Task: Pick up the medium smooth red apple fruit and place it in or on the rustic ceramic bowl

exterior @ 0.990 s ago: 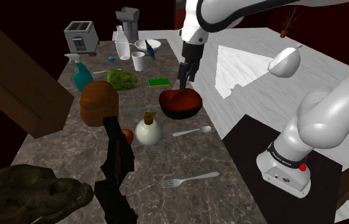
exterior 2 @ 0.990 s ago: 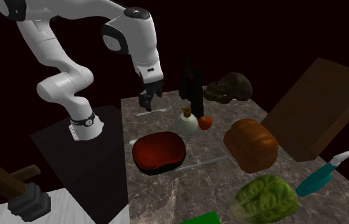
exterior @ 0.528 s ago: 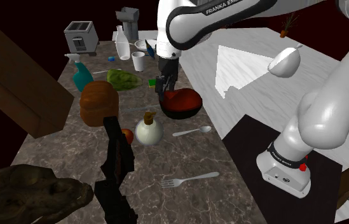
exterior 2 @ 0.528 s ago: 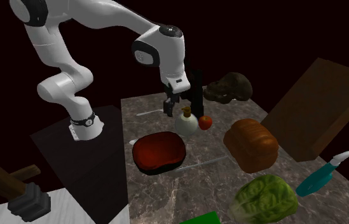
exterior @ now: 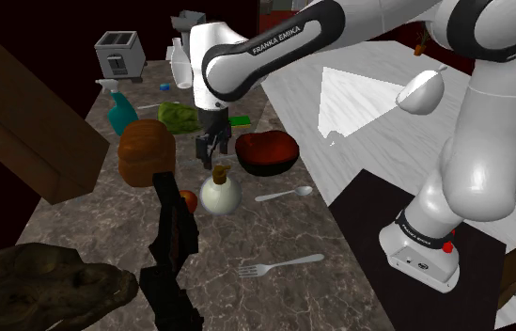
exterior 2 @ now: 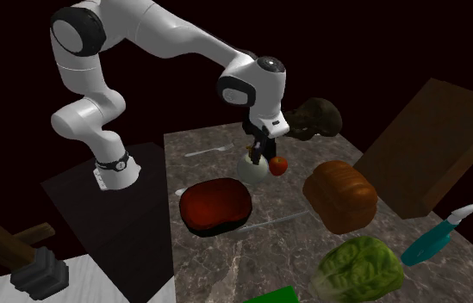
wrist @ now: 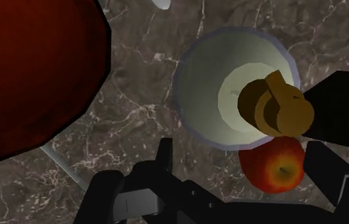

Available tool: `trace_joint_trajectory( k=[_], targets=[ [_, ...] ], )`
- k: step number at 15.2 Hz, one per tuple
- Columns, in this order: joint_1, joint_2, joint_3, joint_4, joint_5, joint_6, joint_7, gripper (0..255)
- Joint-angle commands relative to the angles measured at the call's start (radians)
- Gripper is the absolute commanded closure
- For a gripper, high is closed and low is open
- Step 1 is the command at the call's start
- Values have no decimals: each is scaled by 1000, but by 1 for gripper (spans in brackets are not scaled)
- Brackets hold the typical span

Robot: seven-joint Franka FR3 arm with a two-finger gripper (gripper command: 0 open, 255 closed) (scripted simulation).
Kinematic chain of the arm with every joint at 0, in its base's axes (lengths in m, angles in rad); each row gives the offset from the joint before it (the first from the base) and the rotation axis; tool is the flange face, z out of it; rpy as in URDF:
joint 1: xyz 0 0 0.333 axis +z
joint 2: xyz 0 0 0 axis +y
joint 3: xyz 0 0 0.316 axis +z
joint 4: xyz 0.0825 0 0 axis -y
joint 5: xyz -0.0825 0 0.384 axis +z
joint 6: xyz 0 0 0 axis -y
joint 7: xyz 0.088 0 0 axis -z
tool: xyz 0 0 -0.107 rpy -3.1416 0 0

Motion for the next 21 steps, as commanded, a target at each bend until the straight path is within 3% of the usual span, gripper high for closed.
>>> trace_joint_trajectory(
  k=[1, 11, 21],
  targets=[
    [20, 79, 6, 77, -19, -6, 14, 0],
    [152, 502, 11, 573, -102, -112, 64, 0],
    [162, 537, 8, 529, -105, -32, 66, 0]
  ],
)
